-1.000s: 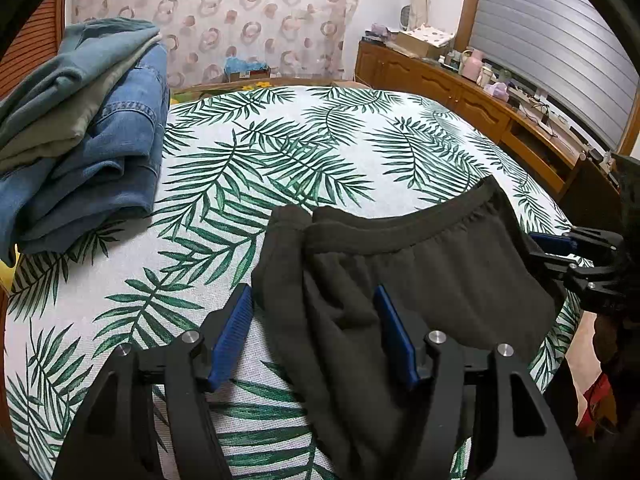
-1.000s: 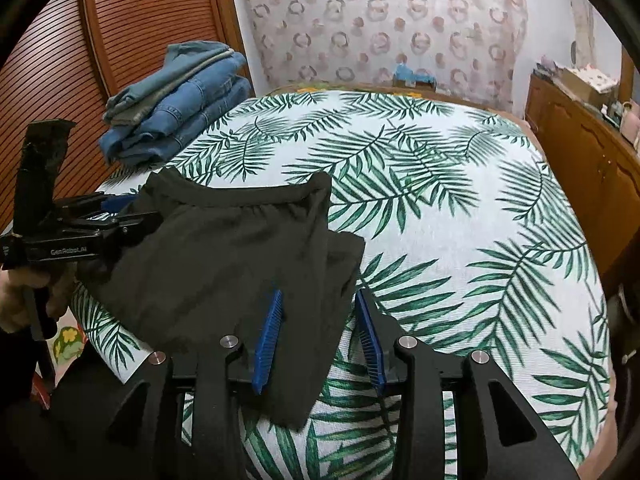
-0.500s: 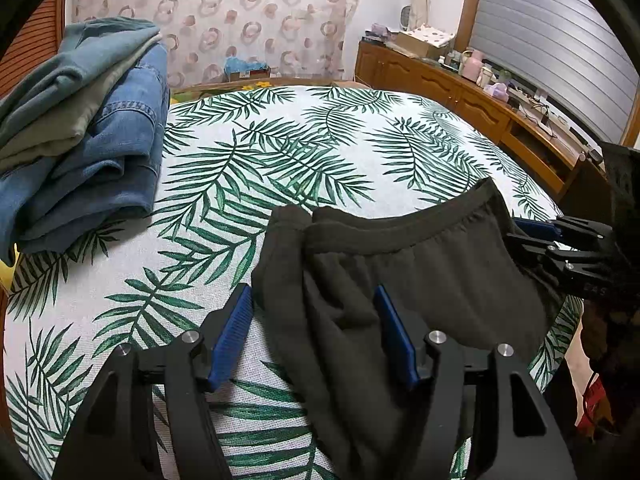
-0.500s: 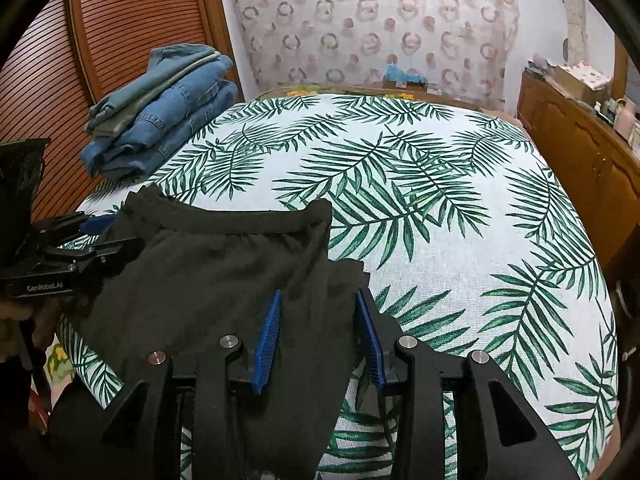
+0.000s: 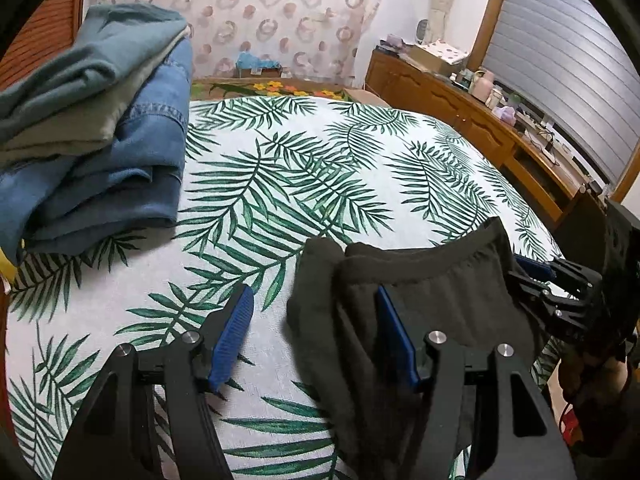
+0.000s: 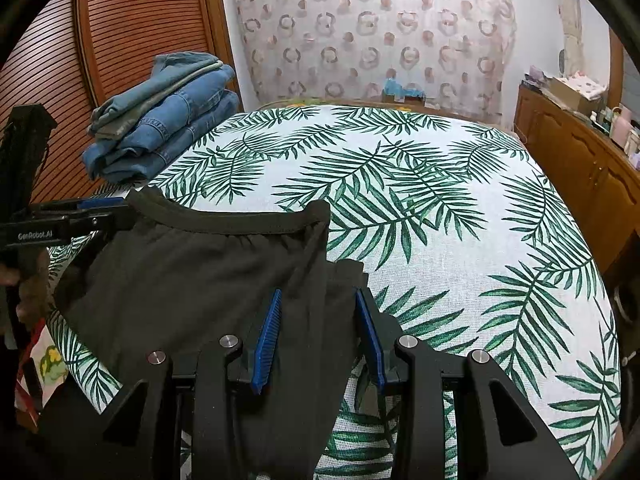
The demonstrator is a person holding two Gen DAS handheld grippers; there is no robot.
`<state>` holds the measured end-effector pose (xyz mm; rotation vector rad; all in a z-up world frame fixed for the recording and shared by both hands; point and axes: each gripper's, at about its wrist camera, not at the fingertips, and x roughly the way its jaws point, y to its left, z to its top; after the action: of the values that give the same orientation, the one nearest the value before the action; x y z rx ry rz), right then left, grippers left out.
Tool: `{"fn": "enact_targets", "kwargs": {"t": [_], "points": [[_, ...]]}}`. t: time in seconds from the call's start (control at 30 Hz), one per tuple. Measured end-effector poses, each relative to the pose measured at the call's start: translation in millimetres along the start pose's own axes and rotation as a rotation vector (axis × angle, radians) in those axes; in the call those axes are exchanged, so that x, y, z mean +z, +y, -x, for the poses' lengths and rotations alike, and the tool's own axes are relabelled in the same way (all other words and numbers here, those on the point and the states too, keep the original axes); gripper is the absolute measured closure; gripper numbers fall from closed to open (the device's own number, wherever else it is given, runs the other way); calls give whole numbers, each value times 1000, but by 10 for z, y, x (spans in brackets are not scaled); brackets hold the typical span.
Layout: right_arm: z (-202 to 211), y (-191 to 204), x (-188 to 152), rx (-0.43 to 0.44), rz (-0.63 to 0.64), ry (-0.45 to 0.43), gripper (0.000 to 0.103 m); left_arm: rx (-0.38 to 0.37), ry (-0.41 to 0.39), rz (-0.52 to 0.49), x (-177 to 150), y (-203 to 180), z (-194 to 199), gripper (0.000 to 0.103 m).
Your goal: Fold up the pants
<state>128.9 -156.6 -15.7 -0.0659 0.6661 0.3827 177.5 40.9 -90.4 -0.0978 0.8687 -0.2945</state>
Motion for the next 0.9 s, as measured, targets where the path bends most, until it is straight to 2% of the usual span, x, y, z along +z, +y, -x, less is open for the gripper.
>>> {"fn": "enact_targets", "kwargs": {"t": [0.13,0.37,0.53,0.6,0.73,0.9], "points": [[11,-8,0,2,-1,1,64,1,25,22,3,46,-95,39],[10,-10,28,2,-3,8,64,27,10,-6,-18,14,-121,39],[11,-8,28,5,-1,7,65,7,9,-8,-8,-15,-131,39],[11,-11,27,6,-1,8,66,-4,9,-12,-4,-27,-136,49],[13,-15,24,8,-1,6,69,-34,14,-21,1,-75,-155,62],[18,-14,29,17,9,14,79,-45,6,-25,-4,-96,-137,72]]}}
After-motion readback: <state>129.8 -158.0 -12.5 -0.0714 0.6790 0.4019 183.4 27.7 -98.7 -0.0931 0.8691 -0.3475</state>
